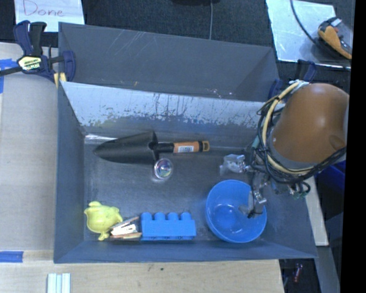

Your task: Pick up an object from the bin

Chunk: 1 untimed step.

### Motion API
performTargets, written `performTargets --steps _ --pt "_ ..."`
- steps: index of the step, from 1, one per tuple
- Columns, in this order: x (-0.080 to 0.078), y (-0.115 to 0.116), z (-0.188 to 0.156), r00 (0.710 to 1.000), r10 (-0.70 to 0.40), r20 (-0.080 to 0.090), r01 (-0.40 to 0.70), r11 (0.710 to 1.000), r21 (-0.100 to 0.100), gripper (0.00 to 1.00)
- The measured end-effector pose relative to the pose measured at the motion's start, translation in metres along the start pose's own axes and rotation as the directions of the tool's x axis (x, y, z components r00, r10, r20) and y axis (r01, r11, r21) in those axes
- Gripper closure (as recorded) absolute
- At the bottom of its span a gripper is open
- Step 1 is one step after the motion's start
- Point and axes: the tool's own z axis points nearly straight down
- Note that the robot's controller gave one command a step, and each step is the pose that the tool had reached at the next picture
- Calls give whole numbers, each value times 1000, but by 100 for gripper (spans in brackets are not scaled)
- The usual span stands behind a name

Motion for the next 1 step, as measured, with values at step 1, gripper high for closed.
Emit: performTargets --steps 1 --pt "-56 9 39 963 -268 22 268 963 9 100"
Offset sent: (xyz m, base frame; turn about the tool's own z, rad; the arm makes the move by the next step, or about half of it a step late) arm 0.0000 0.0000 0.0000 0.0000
